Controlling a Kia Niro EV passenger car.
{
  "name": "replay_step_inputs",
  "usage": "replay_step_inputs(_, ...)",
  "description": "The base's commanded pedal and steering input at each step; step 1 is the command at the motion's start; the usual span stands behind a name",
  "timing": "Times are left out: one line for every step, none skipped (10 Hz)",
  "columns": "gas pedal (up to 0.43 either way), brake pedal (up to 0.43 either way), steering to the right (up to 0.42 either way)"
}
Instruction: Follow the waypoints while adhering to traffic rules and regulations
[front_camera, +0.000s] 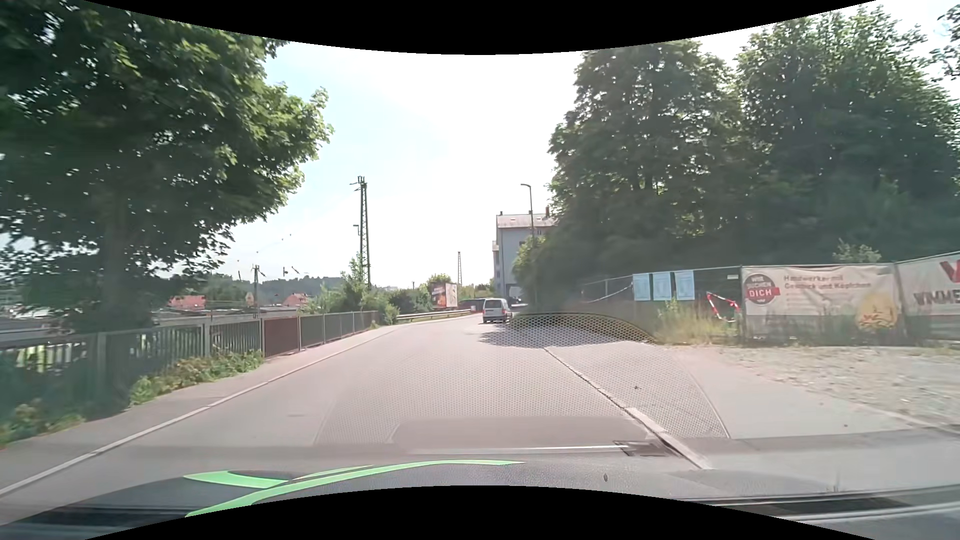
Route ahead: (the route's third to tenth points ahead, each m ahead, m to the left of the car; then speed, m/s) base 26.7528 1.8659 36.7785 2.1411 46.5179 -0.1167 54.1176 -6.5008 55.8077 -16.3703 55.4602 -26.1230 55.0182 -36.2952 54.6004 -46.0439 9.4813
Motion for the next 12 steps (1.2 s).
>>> replay_step_inputs(0.087,0.0,-0.006)
replay_step_inputs(0.087,0.0,-0.006)
replay_step_inputs(0.067,0.0,-0.006)
replay_step_inputs(0.067,0.0,-0.006)
replay_step_inputs(0.059,0.0,-0.006)
replay_step_inputs(0.059,0.0,-0.006)
replay_step_inputs(0.047,0.0,-0.006)
replay_step_inputs(0.047,0.0,-0.006)
replay_step_inputs(0.0,0.0,-0.006)
replay_step_inputs(0.0,0.0,-0.006)
replay_step_inputs(0.0,0.0,-0.005)
replay_step_inputs(0.0,0.0,-0.005)
